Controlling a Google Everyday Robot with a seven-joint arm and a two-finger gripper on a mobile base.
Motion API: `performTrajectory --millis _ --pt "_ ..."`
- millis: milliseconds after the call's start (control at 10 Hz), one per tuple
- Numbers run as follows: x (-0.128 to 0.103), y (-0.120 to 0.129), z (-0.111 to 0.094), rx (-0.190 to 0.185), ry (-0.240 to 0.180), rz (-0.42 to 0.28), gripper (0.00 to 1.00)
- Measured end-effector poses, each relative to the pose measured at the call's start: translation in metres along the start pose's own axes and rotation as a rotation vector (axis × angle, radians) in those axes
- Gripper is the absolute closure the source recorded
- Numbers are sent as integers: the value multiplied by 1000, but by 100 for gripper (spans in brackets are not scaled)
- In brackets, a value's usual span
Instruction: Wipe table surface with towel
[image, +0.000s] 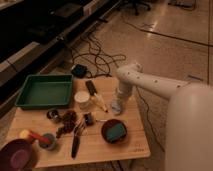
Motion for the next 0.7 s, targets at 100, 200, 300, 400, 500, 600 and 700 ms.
performTrajectory --millis 100,200,300,400,500,600,700 --pt "-7 13 -2 -15 -12 8 100" --pt "-16 25 -2 -28 -27 17 100" --pt "-24 38 -4 -42 -40 29 100" --pt "-31 52 -5 -58 -51 47 100" --pt "-31 60 -6 -71 -52 63 100" --pt "-28 67 -6 -85 -56 86 100" --pt "-24 72 -4 -96 -59 100 100"
